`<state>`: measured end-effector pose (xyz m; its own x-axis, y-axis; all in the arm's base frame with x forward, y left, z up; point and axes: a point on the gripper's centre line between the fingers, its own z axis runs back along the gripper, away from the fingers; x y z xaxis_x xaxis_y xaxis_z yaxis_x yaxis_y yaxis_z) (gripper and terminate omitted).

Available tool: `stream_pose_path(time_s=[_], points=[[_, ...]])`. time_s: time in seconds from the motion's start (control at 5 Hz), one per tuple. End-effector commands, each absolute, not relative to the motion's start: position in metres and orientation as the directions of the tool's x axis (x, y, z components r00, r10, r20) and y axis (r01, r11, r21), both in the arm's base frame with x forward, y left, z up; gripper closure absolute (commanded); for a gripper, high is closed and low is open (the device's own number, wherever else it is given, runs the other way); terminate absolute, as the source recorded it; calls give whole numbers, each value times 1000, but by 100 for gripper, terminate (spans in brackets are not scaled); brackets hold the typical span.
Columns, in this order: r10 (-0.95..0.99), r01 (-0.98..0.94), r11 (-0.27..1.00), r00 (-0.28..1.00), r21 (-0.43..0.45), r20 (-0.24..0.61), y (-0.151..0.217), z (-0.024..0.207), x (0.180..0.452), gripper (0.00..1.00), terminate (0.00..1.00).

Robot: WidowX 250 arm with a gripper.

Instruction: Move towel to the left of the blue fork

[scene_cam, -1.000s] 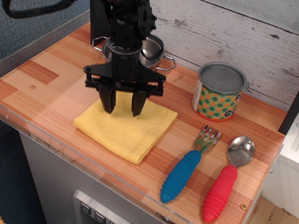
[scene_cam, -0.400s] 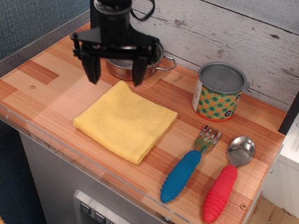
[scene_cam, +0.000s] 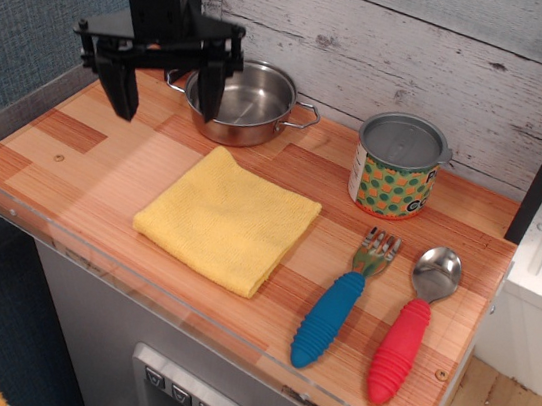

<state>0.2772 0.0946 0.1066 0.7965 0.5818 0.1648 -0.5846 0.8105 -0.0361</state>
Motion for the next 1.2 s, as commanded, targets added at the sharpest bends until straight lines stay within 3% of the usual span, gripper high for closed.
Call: stream_pose_path(time_s=[0.0,0.8,1.0], points=[[591,-598,800,768,-53,246,115,144,292,0,0],[591,-598,800,768,-53,246,115,144,292,0,0],[591,-598,800,768,-53,246,115,144,292,0,100]])
